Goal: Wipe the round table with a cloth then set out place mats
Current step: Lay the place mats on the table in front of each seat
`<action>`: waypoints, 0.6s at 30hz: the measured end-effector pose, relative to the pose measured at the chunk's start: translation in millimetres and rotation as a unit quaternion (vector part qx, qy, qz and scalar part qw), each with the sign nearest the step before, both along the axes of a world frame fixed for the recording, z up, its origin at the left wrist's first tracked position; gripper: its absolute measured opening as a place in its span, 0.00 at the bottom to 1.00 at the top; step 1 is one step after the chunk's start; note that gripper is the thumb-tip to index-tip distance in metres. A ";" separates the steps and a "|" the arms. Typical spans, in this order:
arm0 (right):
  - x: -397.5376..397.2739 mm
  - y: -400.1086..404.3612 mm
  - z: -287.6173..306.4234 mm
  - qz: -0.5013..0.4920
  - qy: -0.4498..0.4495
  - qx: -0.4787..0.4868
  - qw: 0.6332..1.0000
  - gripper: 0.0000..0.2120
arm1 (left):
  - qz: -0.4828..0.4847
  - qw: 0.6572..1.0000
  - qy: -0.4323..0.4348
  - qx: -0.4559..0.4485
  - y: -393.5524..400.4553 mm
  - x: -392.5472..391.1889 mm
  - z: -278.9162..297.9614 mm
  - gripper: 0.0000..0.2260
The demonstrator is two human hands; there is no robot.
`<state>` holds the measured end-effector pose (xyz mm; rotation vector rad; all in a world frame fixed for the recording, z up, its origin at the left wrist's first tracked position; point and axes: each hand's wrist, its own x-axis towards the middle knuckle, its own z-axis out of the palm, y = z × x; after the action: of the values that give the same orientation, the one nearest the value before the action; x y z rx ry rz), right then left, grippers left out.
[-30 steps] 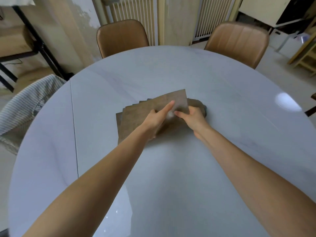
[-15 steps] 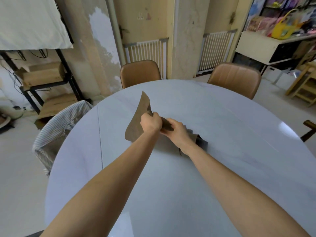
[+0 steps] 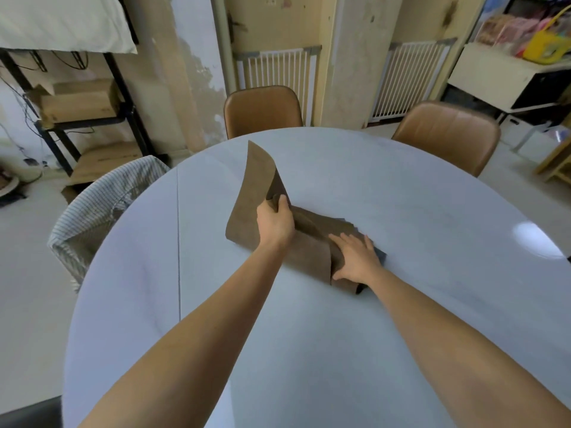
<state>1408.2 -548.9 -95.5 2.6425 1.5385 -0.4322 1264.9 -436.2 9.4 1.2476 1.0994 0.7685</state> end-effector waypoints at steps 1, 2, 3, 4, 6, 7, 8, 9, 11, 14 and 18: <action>8.5 2.0 -4.3 -0.010 0.036 -0.011 0.999 0.50 | -0.006 1.000 -0.014 0.006 0.1 2.6 -1.9 0.09; 15.7 3.5 -8.3 -0.018 0.065 -0.024 0.997 0.49 | -0.014 0.999 -0.026 0.014 -0.9 5.7 -2.6 0.08; 21.7 3.9 -10.2 -0.023 0.081 -0.035 0.996 0.49 | -0.023 0.999 -0.036 0.020 -2.7 9.4 -1.6 0.09; 28.6 4.9 -12.1 -0.029 0.083 -0.037 0.995 0.48 | -0.027 0.998 -0.044 0.022 -3.4 14.8 -0.9 0.09; 39.1 4.8 -7.9 -0.051 0.048 -0.004 0.998 0.46 | -0.034 0.997 -0.068 0.026 -3.9 24.8 7.2 0.10; 42.2 5.1 -4.9 -0.066 0.023 0.023 0.997 0.45 | -0.040 0.995 -0.080 0.032 -4.1 29.4 13.2 0.10; 45.6 6.2 0.6 -0.078 0.003 0.058 0.995 0.43 | -0.044 0.994 -0.091 0.042 -3.3 37.0 20.6 0.10; 45.0 7.8 3.8 -0.082 -0.003 0.097 0.992 0.40 | -0.046 0.993 -0.099 0.047 -2.8 42.8 26.5 0.10; 41.6 6.9 12.7 -0.070 0.046 0.180 0.980 0.32 | -0.052 0.991 -0.108 0.052 -5.4 57.3 38.3 0.08; 24.1 -5.7 31.0 -0.076 0.266 0.216 0.936 0.24 | -0.049 0.991 -0.120 0.039 -14.0 72.1 53.1 0.07; 24.3 -25.8 57.3 -0.238 0.416 0.334 0.812 0.09 | -0.055 0.987 -0.147 0.021 -37.0 87.9 78.7 0.07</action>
<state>1432.5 -574.8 -38.3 3.7119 1.2590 -1.5064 1352.8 -473.2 88.1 1.1758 0.7720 0.8650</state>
